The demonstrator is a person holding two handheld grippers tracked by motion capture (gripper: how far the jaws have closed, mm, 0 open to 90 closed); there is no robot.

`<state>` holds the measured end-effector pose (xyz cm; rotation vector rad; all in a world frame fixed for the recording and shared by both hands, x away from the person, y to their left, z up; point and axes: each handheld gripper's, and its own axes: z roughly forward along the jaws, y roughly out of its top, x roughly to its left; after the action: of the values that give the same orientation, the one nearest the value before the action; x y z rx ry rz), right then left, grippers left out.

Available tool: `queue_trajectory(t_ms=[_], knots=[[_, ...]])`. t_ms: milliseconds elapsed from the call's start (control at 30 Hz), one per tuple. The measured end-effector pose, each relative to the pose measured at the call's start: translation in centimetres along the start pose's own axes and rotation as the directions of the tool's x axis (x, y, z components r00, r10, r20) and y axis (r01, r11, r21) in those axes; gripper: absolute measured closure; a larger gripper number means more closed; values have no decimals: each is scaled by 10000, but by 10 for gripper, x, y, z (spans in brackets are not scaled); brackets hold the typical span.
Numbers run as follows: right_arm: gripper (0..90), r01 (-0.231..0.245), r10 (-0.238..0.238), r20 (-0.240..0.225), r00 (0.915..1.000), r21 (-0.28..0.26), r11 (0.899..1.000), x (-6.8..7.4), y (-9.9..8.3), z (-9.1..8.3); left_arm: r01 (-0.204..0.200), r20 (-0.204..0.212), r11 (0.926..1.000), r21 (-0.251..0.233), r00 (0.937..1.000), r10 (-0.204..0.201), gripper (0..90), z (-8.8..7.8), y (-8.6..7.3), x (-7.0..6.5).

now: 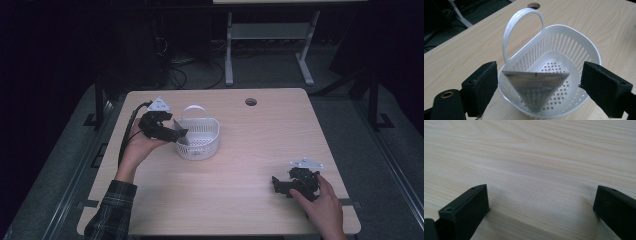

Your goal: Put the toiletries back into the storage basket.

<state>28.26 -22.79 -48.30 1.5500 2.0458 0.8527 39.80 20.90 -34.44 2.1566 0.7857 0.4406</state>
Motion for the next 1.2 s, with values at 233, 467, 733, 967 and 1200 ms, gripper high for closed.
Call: queue_trajectory(t_ms=[233, 467, 733, 967, 1200], knots=[[0, 0, 0, -1, 10000, -3, 10000, 0, 0, 0, -8, -118, 9999, -159, 9999, 7, 136, -16, -12, -3], [0, 3, -3, 5, 10000, -5, 10000, 0, 0, 0, 97, -183, 9996, -266, 9998, -101, 137, -28, -30, -7], [0, -4, 4, 1, 10000, -3, 10000, 0, 0, 0, 170, -223, 9998, -104, 9996, -173, 139, -35, -54, -15], [0, 0, 0, -1, 10000, -5, 10000, 0, 0, 0, 151, -300, 9998, 155, 9994, -146, 141, -37, -73, -22], [0, -1, 1, -3, 10000, -5, 10000, 0, 0, 0, 41, -367, 9998, 179, 9993, -34, 141, -38, -89, -32]])
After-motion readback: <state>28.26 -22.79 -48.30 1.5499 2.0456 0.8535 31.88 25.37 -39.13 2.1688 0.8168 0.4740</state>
